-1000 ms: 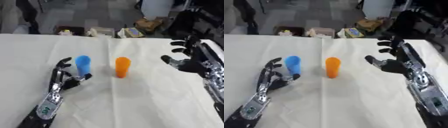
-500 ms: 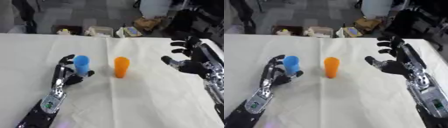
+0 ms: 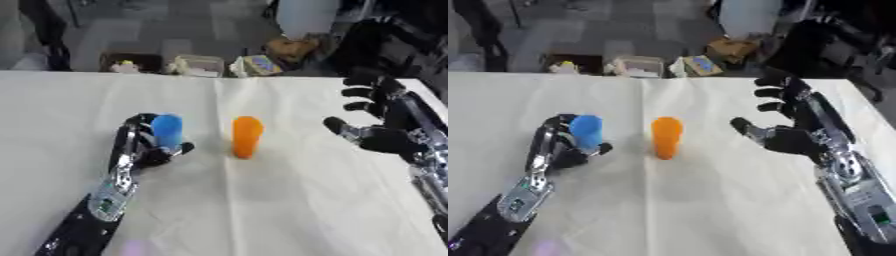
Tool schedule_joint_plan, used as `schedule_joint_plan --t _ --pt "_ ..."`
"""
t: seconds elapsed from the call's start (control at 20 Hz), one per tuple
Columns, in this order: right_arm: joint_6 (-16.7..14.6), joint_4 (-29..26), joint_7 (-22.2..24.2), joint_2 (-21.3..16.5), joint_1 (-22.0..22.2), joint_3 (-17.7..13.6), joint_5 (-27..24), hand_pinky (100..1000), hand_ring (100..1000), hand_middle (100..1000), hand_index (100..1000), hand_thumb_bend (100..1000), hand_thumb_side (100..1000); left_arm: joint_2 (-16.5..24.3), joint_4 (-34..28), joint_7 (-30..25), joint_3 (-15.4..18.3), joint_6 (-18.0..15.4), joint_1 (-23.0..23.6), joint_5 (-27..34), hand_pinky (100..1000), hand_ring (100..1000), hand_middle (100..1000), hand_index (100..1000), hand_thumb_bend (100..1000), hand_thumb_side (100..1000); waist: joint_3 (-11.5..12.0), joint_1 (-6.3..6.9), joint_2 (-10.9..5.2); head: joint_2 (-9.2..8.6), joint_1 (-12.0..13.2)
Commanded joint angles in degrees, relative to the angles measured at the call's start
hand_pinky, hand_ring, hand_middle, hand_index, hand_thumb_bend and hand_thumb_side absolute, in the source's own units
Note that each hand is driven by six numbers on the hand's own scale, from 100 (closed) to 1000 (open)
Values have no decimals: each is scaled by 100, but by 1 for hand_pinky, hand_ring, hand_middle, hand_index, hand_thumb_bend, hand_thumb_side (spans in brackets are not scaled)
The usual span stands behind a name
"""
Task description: Pour the contents of one cup into another cup.
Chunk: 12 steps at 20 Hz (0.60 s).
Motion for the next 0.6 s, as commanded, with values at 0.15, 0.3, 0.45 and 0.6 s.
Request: schedule_joint_plan --t 0.15,0.3,0.45,0.6 --pt "9 -94 -2 -72 -97 -43 -51 717 800 780 912 578 100 -5 -102 53 34 -182 -35 373 201 375 333 558 786 143 -8 18 -75 -43 1" --pt "34 -44 -70 -75 -111 -55 -68 702 766 763 906 575 100 49 -339 214 40 -200 31 621 122 290 240 493 654 100 17 30 -82 -42 -21" --pt "43 20 -150 -79 -128 -61 -88 694 750 754 901 575 100 117 -687 453 36 -175 93 800 100 262 209 465 614 100 54 43 -90 -49 -36" --pt "43 110 -224 -80 -162 -59 -95 674 713 727 888 571 100 205 -1066 622 17 -108 149 889 100 242 189 447 556 100 97 54 -98 -50 -57"
